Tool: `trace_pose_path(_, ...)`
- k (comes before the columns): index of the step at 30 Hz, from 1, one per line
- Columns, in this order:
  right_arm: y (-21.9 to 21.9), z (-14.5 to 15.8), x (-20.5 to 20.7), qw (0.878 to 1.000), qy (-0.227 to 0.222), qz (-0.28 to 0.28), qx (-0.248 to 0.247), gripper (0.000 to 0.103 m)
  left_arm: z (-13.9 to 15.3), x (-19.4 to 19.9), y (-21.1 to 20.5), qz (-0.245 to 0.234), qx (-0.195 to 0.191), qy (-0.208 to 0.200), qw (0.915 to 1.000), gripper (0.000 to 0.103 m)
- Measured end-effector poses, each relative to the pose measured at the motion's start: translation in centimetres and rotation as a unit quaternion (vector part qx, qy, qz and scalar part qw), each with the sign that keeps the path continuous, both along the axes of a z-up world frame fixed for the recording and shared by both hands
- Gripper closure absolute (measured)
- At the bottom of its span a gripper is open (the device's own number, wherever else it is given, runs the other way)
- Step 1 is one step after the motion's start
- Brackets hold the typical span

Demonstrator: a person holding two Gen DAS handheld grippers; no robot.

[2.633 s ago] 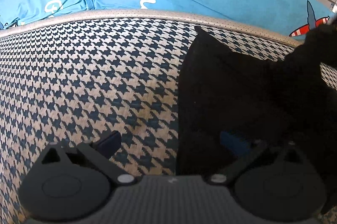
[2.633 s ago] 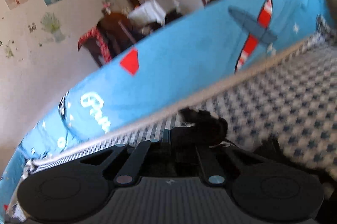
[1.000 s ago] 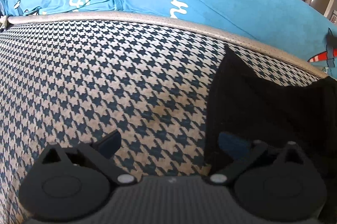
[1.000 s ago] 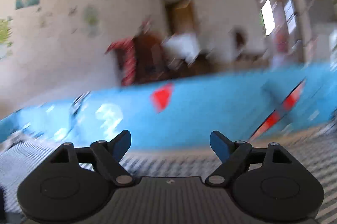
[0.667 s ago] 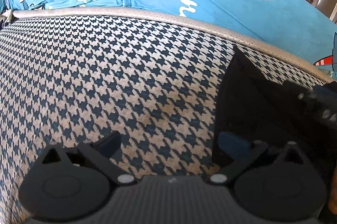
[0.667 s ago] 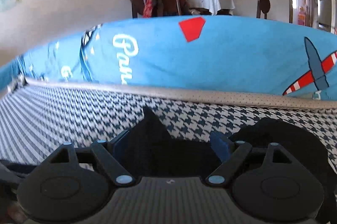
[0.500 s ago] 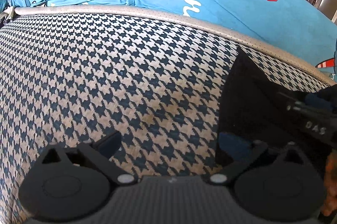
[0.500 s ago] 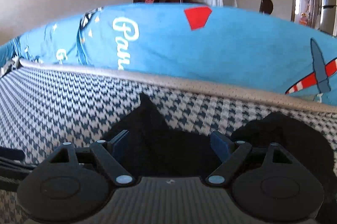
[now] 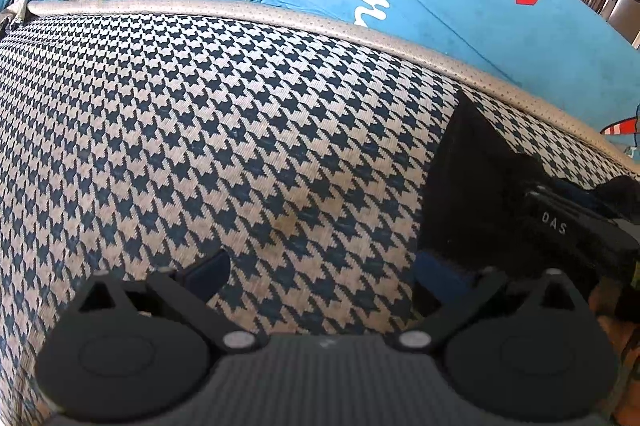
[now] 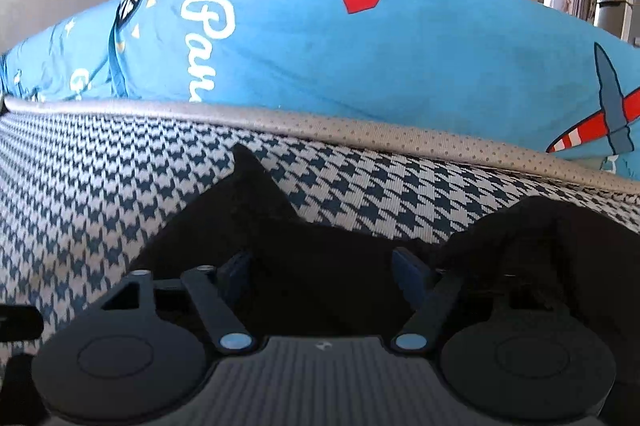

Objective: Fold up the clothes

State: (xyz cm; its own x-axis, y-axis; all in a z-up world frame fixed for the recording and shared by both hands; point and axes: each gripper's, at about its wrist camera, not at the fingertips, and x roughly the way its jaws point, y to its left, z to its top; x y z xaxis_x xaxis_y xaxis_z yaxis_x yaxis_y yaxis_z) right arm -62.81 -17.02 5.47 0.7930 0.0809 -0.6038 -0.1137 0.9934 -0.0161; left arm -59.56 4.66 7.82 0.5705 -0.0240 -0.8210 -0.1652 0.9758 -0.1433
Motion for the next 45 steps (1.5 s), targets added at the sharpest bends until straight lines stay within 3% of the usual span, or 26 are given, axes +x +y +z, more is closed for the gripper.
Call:
trace_pose_path(1, -0.1, 0.0, 0.0, 1.0, -0.003, -0.001, 0.005, 0.049, 0.1, 0.0, 0.0, 0.0, 0.001, -0.002, 1.0, 0.0)
trace_pose_path(2, -0.2, 0.1, 0.1, 1.0, -0.003, 0.0, 0.012, 0.069, 0.1, 0.0, 0.0, 0.0, 0.002, -0.003, 1.0, 0.0)
trace_pose_path(3, -0.3, 0.2, 0.1, 1.0, -0.002, 0.0, 0.02, 0.08, 0.2, 0.0, 0.0, 0.0, 0.005, -0.005, 1.0, 0.0)
trace_pose_path(7, -0.8, 0.7, 0.3, 0.999, 0.003, 0.002, 0.05, 0.092, 0.9, 0.2, 0.2, 0.002, 0.014, -0.018, 0.9997, 0.0)
trace_pose_path(13, 0.2, 2.0, -0.7, 0.991, 0.007, 0.061, 0.117, 0.094, 3.9, 0.2, 1.6, 0.027, 0.038, -0.074, 0.9961, 0.0)
trace_pose_path(17, 2.4, 3.1, -2.1, 0.98, 0.015, 0.119, 0.161, 0.094, 5.6, 0.0, 3.2, 0.039, 0.031, -0.1, 0.9937, 0.0)
trace_pose_path(25, 7.5, 3.8, -5.7, 0.96, 0.041, 0.208, 0.186, 0.094, 8.6, -1.6, 5.8, 0.06, 0.031, -0.129, 0.9893, 0.0)
trace_pose_path(33, 12.4, 4.8, -9.8, 0.931, 0.06, 0.311, 0.18, 0.094, 12.2, -4.1, 7.9, 0.081, 0.071, -0.176, 0.9786, 0.0)
trace_pose_path(37, 14.8, 5.5, -12.4, 0.904, 0.072, 0.377, 0.19, 0.094, 13.0, -4.8, 9.5, 0.092, 0.071, -0.18, 0.9768, 0.0)
trace_pose_path(41, 16.9, 5.8, -15.5, 0.876, 0.087, 0.444, 0.169, 0.092, 13.0, -5.0, 10.4, 0.099, 0.058, -0.171, 0.9785, 0.0)
trace_pose_path(45, 17.3, 5.4, -17.1, 0.877, 0.103, 0.447, 0.142, 0.084, 12.9, -4.8, 10.0, 0.086, 0.038, -0.161, 0.9824, 0.0)
